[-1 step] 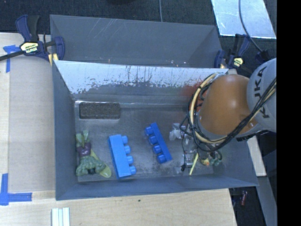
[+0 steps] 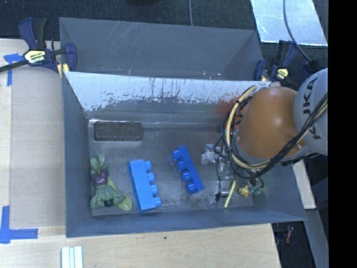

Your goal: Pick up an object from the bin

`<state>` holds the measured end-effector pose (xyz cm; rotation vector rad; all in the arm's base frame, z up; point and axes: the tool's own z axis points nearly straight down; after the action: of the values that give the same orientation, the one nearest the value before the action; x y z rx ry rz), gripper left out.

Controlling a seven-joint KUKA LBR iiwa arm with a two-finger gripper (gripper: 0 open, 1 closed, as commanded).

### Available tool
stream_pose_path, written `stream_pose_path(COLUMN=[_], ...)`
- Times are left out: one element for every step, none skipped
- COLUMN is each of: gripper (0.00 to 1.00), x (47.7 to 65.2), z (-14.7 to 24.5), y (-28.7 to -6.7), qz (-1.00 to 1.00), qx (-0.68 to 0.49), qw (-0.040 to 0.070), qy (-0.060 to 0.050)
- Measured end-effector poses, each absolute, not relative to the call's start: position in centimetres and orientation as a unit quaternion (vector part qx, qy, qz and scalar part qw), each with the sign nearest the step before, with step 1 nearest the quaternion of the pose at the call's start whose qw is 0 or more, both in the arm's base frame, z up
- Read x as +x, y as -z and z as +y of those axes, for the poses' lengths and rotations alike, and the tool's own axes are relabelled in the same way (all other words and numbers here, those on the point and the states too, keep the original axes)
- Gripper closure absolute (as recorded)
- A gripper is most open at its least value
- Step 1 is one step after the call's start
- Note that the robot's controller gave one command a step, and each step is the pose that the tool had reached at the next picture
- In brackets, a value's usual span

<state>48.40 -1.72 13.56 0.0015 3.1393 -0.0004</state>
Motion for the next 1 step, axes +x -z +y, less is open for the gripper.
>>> stream_pose_path(gripper=[0.0], x=[49.27], z=[-0.81], y=[-14.19], qz=[0.998], qx=[0.059], qw=[0.001], qy=[0.0])
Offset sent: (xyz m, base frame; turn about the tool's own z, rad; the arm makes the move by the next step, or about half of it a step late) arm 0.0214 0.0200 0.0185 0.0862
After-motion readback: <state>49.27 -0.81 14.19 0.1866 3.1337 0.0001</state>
